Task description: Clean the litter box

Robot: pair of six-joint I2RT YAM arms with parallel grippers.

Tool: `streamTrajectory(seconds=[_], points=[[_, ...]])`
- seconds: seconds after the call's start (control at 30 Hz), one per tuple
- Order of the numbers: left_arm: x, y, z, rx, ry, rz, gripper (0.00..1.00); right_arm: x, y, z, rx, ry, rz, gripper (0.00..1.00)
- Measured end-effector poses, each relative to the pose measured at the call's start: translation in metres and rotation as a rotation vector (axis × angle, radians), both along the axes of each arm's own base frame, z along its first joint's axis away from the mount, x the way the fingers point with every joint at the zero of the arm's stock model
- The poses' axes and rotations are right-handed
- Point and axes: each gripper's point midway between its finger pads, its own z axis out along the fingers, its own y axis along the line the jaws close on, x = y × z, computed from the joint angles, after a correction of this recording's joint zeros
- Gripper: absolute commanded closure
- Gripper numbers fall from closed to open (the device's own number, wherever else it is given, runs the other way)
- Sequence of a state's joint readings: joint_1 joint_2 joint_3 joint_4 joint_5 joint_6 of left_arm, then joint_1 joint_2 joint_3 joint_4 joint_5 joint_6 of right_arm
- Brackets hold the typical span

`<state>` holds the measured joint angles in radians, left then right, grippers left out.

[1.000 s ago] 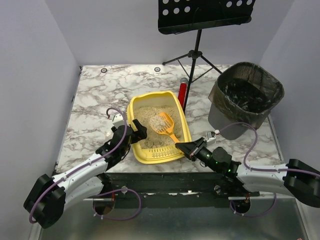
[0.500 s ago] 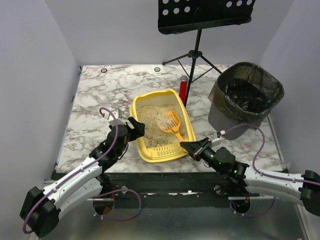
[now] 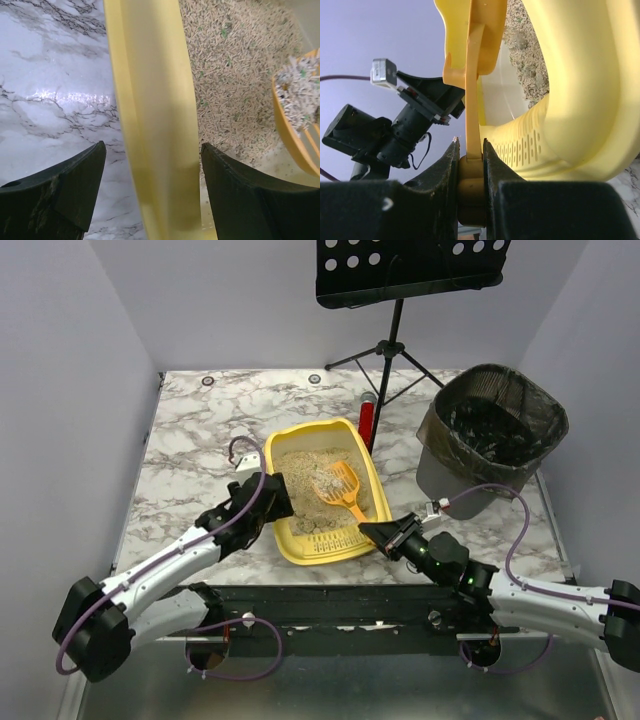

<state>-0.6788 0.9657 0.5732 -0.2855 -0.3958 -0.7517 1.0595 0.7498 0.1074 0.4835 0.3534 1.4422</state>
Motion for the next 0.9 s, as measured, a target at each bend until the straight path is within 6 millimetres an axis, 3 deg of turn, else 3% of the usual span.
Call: streamTrajectory(seconds=[0.1, 0.27, 0.5, 0.67, 0.9], points=[[-0.001, -0.002, -0.01, 0.078, 0.055, -0.007, 0.33, 0.0, 0.0, 0.004, 0.0, -0.011, 0.002, 0.99], [-0.008, -0.006, -0.027, 0.137, 0.118, -0.034, 0.36, -0.002, 0.0, 0.009, 0.017, -0.017, 0.011, 0.99], [-0.021, 0.001, -0.024, 0.145, 0.123, -0.039, 0.43, -0.01, 0.002, 0.022, 0.056, -0.038, 0.054, 0.99], [-0.037, 0.0, -0.026, 0.212, 0.122, -0.086, 0.56, -0.015, 0.006, 0.037, 0.089, -0.039, 0.09, 0.99], [-0.049, -0.013, -0.03, 0.364, 0.128, -0.161, 0.6, -0.022, 0.004, 0.033, 0.102, 0.0, 0.11, 0.99]])
